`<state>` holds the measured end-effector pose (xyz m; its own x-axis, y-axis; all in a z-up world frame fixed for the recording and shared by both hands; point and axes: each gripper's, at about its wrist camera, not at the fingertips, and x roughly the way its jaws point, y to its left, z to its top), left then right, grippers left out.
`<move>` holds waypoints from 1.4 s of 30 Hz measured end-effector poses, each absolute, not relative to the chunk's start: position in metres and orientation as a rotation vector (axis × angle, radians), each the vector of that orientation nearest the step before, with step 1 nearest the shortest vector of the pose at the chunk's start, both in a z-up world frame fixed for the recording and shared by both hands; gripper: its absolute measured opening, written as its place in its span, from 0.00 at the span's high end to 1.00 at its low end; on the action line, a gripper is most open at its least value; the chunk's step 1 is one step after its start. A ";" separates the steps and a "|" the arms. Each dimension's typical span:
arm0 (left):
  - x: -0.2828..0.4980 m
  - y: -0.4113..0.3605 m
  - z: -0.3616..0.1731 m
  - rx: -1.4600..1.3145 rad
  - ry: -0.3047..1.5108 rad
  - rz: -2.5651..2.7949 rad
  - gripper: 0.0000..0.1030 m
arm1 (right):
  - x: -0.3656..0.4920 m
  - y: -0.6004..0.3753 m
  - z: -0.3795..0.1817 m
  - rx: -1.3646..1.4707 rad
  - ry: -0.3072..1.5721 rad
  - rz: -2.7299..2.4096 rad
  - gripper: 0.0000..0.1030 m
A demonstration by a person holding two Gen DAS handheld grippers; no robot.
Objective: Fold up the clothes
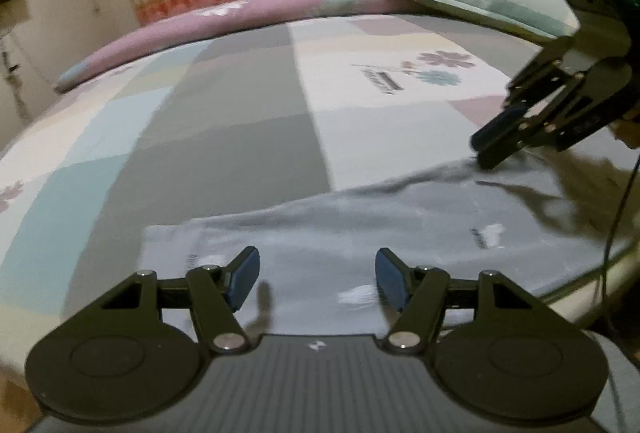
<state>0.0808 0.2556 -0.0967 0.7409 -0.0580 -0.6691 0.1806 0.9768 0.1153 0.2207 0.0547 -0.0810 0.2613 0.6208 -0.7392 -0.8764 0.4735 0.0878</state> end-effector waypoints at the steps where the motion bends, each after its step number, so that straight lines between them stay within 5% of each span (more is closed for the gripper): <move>1: 0.083 0.253 -0.100 0.176 0.741 -0.139 0.36 | 0.220 0.056 -0.084 -0.396 0.813 1.039 0.78; 3: 0.084 0.252 -0.107 0.165 0.774 -0.135 0.36 | 0.221 0.055 -0.089 -0.398 0.814 1.013 0.94; 8: 0.077 0.258 -0.104 0.098 0.809 -0.120 0.35 | 0.229 0.057 -0.089 -0.313 0.783 0.931 0.92; 12: 0.072 0.251 -0.096 0.146 0.789 -0.121 0.36 | 0.207 0.040 -0.063 -0.278 0.734 0.892 0.79; 24: 0.068 0.223 -0.103 0.134 0.833 -0.149 0.34 | 0.113 -0.020 -0.092 -0.231 0.880 0.703 0.67; 32: 0.087 0.200 -0.091 0.234 0.771 -0.104 0.34 | 0.179 0.006 -0.077 -0.121 0.831 0.557 0.63; 37: 0.084 0.206 -0.106 0.160 0.819 -0.108 0.33 | 0.195 0.038 -0.099 -0.175 0.804 0.440 0.50; 38: 0.082 0.211 -0.106 0.137 0.834 -0.114 0.32 | 0.199 0.040 -0.100 -0.187 0.789 0.413 0.39; 42: 0.084 0.214 -0.095 0.164 0.853 -0.136 0.33 | 0.207 0.020 -0.092 -0.086 0.804 0.414 0.38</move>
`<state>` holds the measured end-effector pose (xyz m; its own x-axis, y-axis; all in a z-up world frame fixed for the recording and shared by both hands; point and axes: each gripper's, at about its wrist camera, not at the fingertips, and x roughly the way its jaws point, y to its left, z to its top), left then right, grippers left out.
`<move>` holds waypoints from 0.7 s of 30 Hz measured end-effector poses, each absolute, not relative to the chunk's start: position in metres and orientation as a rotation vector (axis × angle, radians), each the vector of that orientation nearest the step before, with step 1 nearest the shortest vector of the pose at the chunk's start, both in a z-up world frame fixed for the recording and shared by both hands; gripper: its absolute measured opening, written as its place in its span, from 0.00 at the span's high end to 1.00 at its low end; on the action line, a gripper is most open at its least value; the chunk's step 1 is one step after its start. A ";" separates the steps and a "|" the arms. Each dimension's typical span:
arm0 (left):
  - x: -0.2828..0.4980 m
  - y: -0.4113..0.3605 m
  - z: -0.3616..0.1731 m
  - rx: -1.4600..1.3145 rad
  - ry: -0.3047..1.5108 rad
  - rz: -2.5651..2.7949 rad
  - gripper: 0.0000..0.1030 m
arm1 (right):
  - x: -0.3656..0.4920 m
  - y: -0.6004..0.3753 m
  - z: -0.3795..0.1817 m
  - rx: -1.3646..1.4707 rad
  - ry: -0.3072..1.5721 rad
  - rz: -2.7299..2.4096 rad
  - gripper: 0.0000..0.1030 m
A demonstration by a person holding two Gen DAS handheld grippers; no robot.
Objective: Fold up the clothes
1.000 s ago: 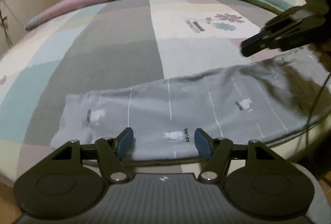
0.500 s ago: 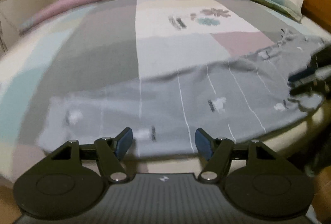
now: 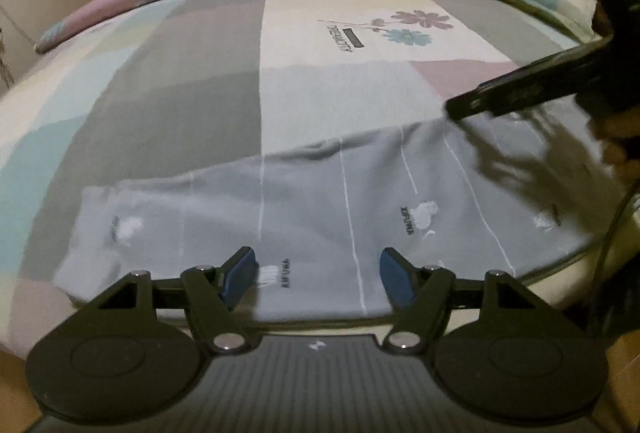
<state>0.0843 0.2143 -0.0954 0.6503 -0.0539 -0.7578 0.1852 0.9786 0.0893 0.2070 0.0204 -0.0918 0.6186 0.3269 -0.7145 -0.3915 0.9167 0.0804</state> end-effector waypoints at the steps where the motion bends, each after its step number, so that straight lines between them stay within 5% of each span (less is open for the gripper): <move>1: 0.086 0.212 -0.091 0.171 0.832 -0.148 0.33 | 0.201 0.012 -0.086 -0.086 0.793 0.414 0.38; 14: 0.145 0.160 -0.110 0.150 0.783 -0.335 0.28 | 0.186 -0.051 -0.106 -0.080 0.790 0.295 0.20; 21: 0.106 0.163 -0.092 0.274 0.749 -0.340 0.28 | 0.148 -0.067 -0.078 -0.126 0.791 0.281 0.16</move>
<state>0.1065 0.1629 -0.0923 0.6823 -0.2030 -0.7023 0.3956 0.9104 0.1212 0.1484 -0.0667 -0.0783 0.6683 0.2016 -0.7161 -0.2956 0.9553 -0.0069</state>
